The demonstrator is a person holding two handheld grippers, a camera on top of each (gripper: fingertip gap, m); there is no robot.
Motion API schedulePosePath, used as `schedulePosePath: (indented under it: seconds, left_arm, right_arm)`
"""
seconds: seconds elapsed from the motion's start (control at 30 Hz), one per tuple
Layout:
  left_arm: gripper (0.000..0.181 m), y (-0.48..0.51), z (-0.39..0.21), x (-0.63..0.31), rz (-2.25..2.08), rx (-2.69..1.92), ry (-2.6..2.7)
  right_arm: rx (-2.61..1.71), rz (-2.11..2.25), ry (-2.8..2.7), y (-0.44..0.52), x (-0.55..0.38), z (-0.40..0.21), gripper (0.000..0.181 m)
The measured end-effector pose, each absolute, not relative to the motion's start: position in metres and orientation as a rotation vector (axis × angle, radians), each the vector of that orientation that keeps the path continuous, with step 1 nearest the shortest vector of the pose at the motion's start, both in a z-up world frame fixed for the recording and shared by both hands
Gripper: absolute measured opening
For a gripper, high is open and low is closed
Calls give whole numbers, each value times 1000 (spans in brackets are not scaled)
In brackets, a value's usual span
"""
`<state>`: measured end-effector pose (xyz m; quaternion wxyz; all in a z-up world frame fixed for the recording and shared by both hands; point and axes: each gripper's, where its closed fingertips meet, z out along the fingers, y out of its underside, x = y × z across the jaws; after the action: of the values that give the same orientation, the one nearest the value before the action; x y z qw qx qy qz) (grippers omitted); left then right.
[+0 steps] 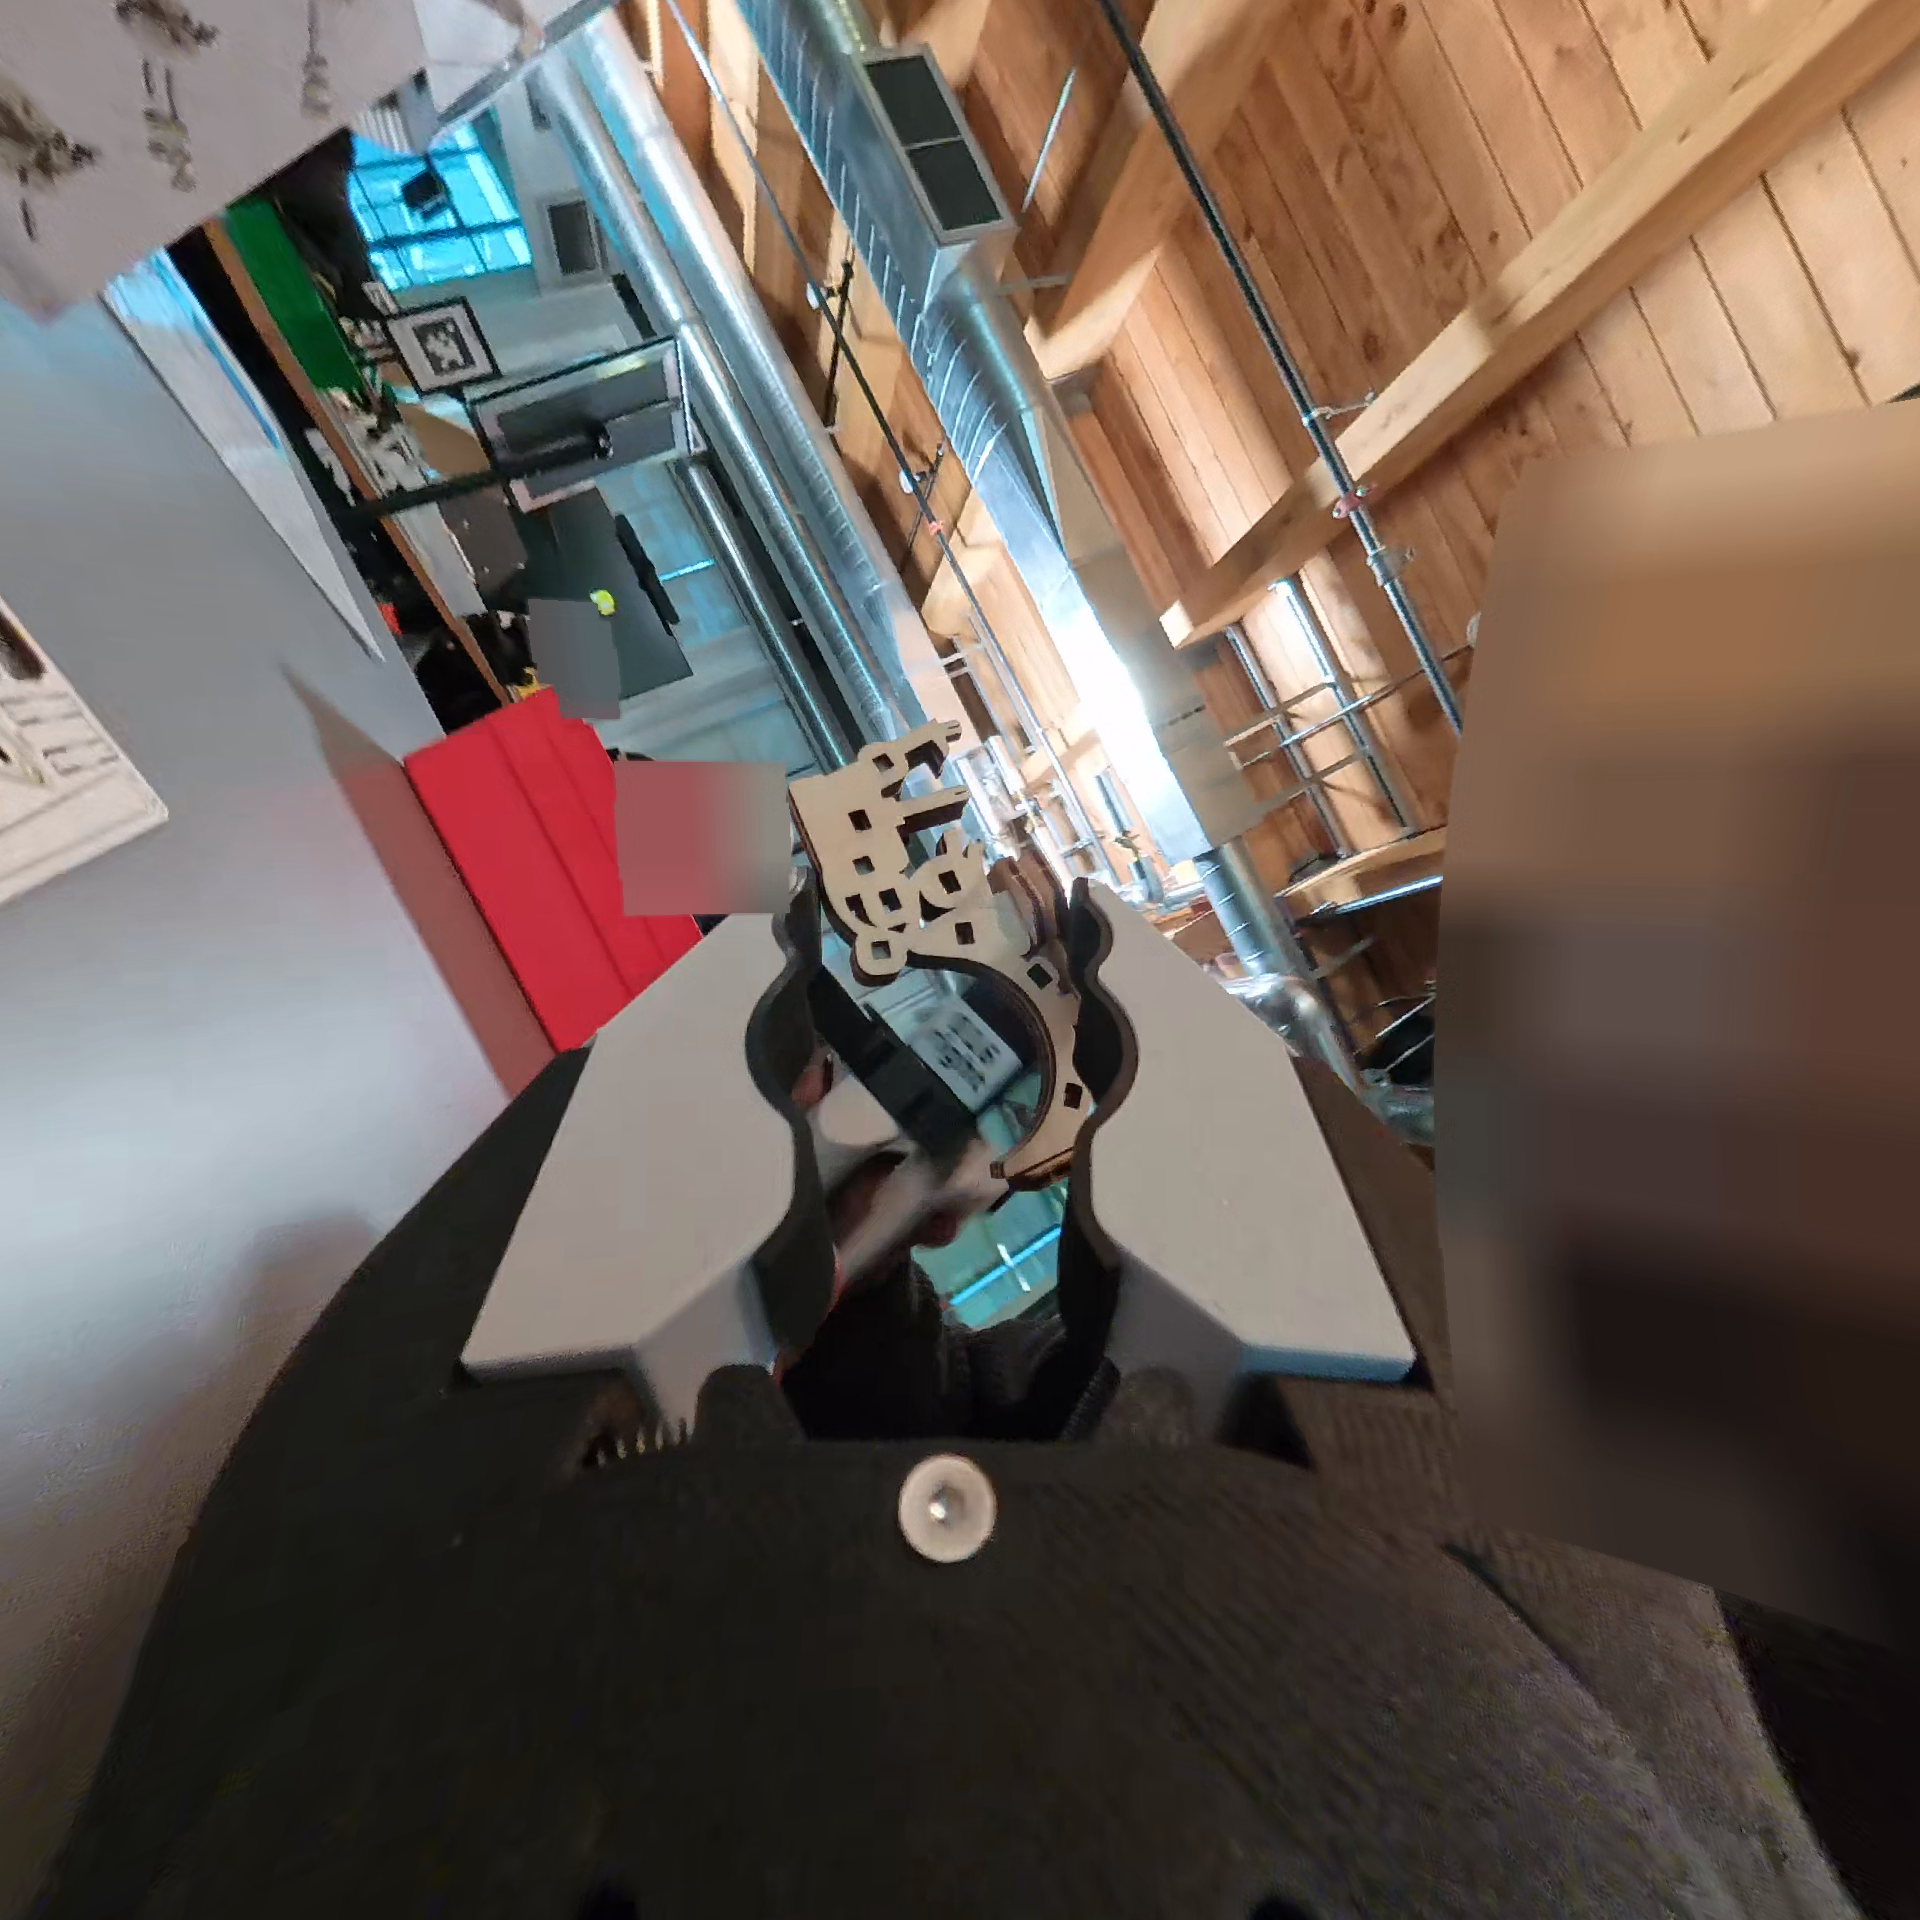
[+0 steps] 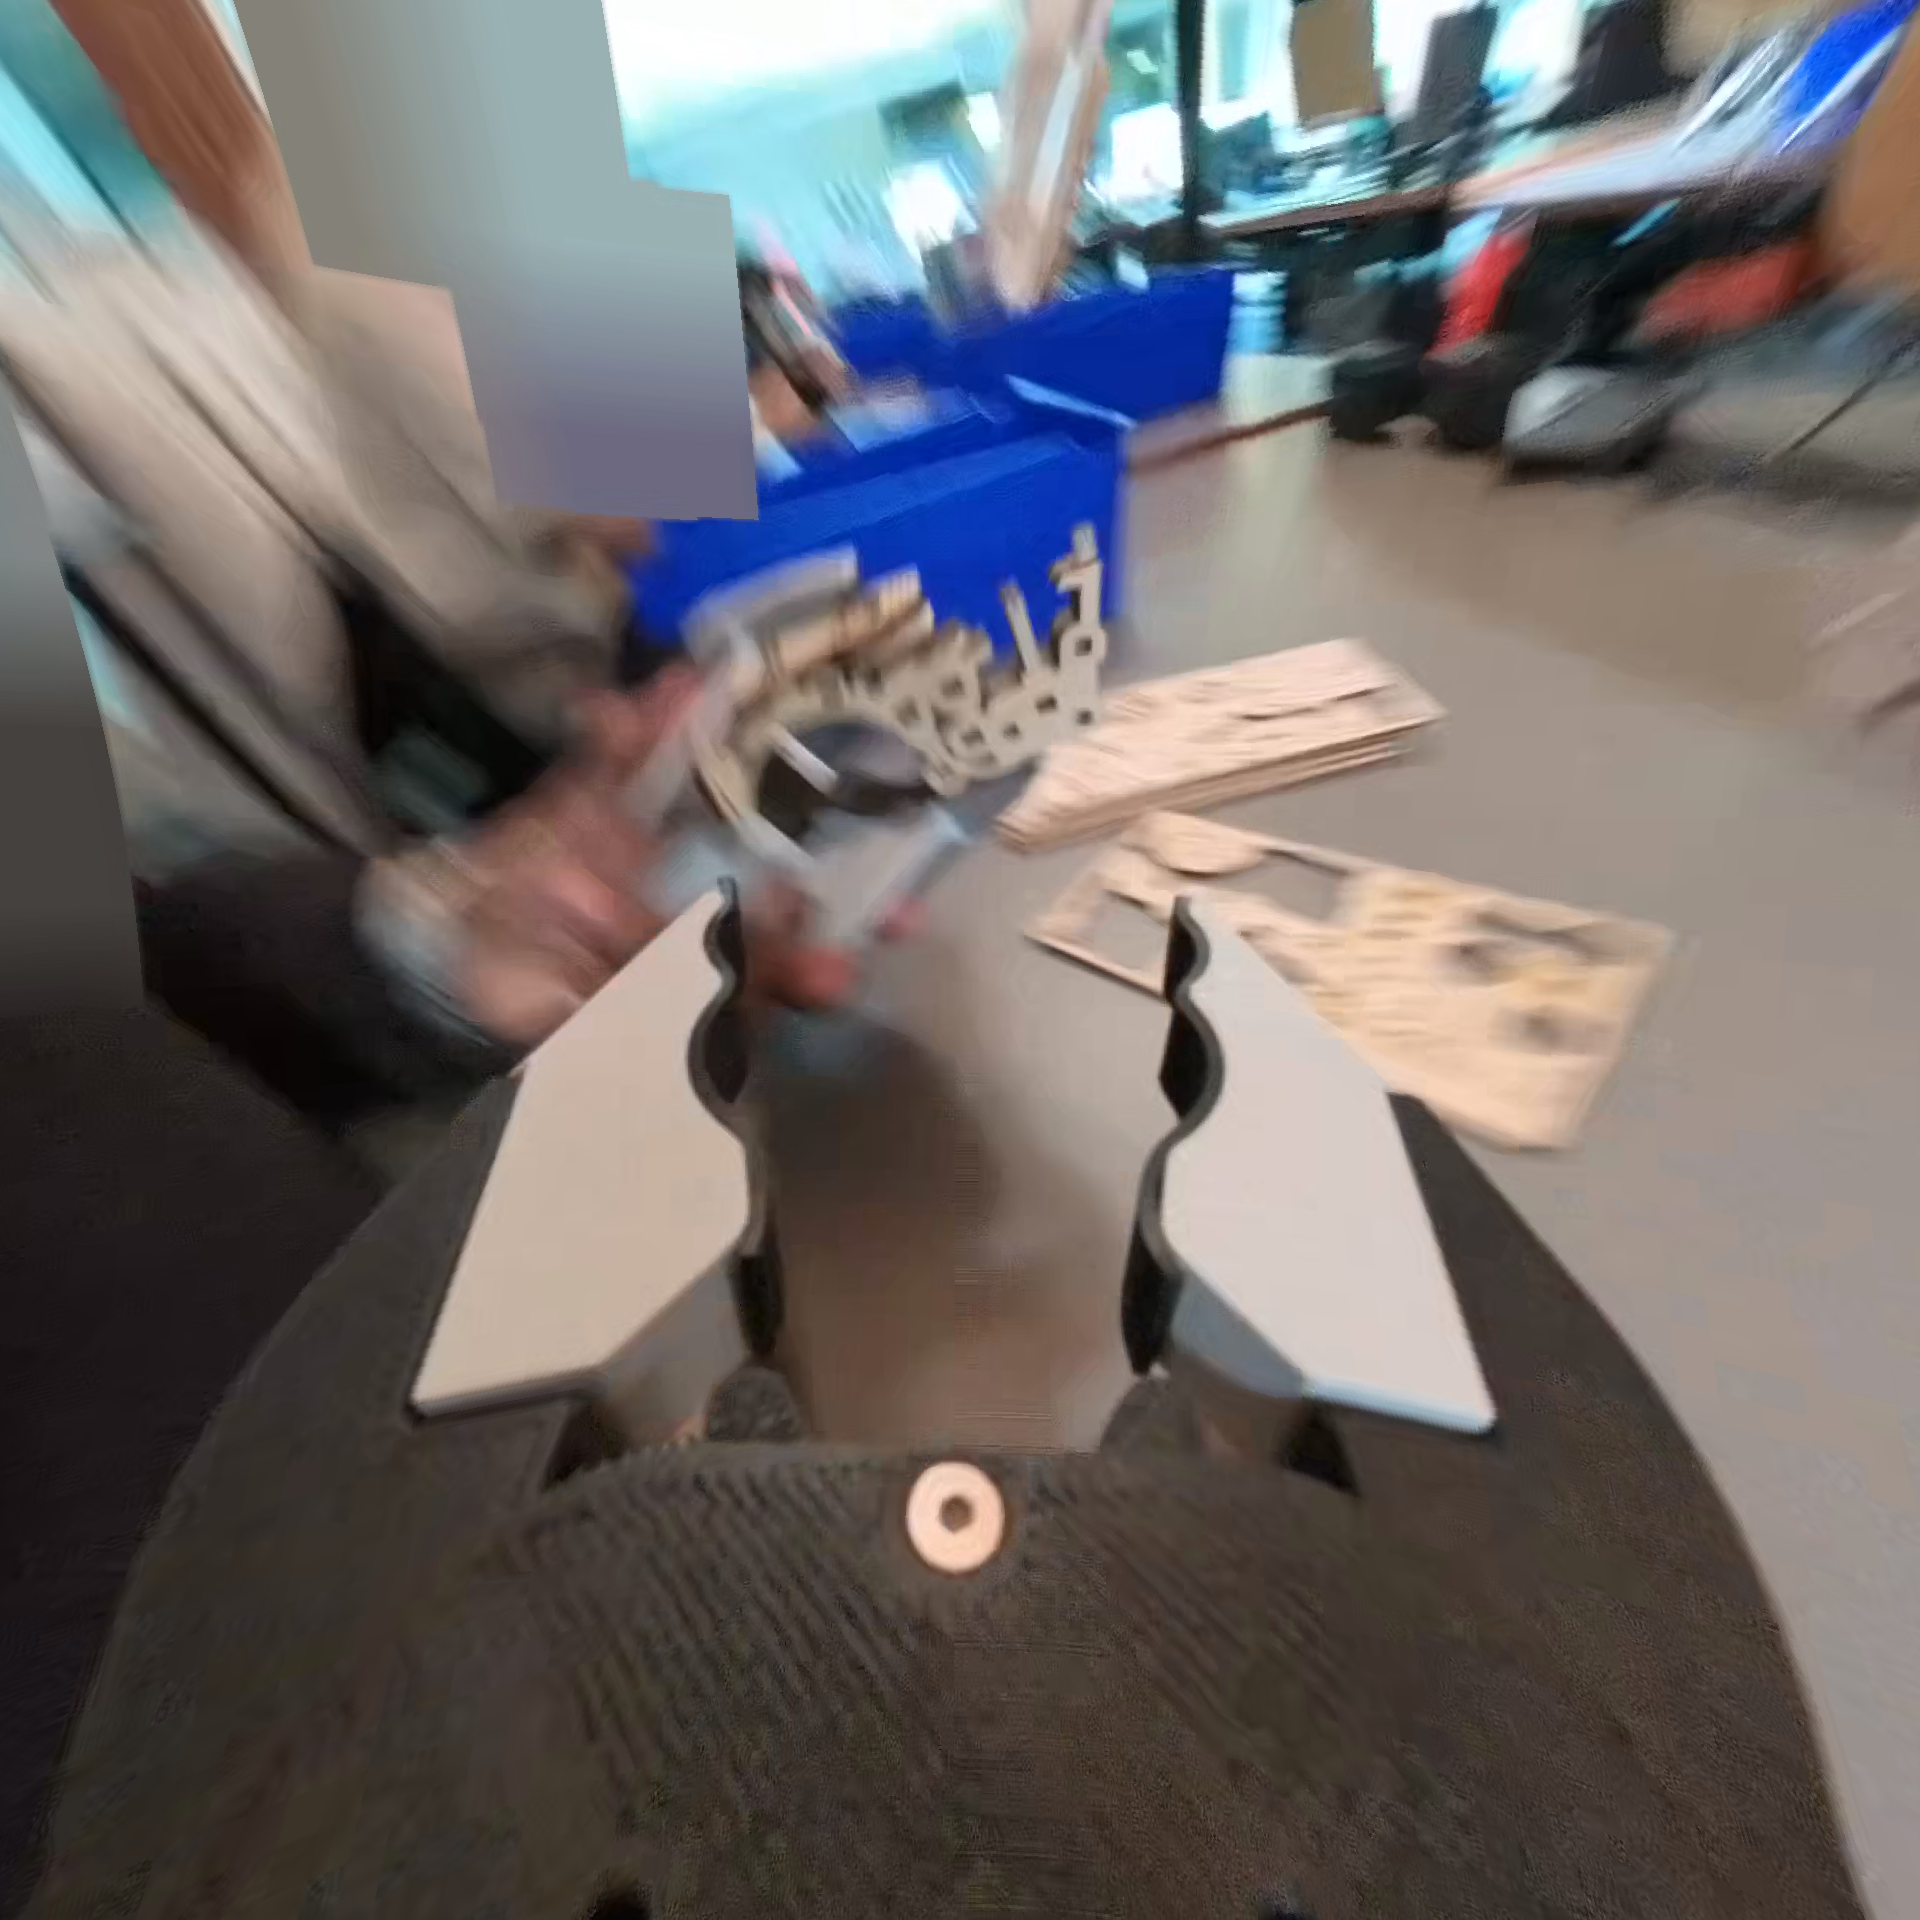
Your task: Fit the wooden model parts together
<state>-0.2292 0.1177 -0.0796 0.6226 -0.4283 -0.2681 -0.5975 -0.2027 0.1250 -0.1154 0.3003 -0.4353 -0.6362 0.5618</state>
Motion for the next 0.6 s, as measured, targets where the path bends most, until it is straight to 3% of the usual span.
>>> schedulePosePath:
  seconds: [0.07, 0.13, 0.27, 0.6]
  left_arm:
    - [47, 117, -77, -228, -1330, -996, -591]
    - [47, 119, -77, -223, -1303, -1025, -569]
    - [47, 123, -77, -209, -1264, -1076, -524]
    - [46, 125, -71, -193, -1282, -1083, -463]
  right_arm:
    - [-1407, 2089, -1458, 118, -198, -88, 79]
    - [-1489, 2416, -1289, 119, -194, -75, 59]
    - [-1516, 2408, -1311, 111, -194, -79, 71]
    - [-1568, 2582, -1166, 116, -192, -75, 40]
